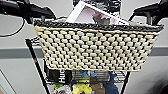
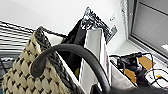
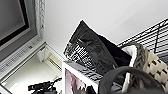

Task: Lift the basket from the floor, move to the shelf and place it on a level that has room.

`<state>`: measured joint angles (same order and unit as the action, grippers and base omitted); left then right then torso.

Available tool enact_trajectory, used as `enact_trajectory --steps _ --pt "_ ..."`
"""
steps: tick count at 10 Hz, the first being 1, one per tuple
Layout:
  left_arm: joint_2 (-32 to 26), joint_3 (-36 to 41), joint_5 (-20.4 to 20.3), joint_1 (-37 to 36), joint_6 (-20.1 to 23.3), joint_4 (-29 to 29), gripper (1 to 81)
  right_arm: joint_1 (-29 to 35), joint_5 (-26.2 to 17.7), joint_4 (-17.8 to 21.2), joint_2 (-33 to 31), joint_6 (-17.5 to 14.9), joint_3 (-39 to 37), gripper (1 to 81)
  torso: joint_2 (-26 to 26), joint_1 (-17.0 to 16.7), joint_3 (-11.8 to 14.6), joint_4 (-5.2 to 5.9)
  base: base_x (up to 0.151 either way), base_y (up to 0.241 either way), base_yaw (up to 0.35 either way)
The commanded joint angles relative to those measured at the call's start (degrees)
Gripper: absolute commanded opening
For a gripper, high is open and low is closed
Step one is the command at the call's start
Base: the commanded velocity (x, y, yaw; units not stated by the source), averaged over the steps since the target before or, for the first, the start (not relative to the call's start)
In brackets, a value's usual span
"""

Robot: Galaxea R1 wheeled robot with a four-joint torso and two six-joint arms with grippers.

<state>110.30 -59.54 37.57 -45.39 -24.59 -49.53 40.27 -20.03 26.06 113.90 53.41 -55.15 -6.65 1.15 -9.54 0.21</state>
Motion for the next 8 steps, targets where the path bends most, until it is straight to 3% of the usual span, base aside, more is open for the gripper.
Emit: enact_trajectory --steps 1,8 --pt "5.8 -8.6 -1.3 -8.8 0.2 -0.7 1.0 8.8 2.5 -1.0 3.3 -1.6 -6.1 1.0 0.0 0.0 0.0 0.00 0.000 0.000 0.000" --pt "12.7 -20.2 1.4 -8.6 0.6 0.4 1.0 9.3 0.6 -1.1 11.2 -2.4 -17.5 1.0 0.0 0.0 0.0 0.00 0.000 0.000 0.000"
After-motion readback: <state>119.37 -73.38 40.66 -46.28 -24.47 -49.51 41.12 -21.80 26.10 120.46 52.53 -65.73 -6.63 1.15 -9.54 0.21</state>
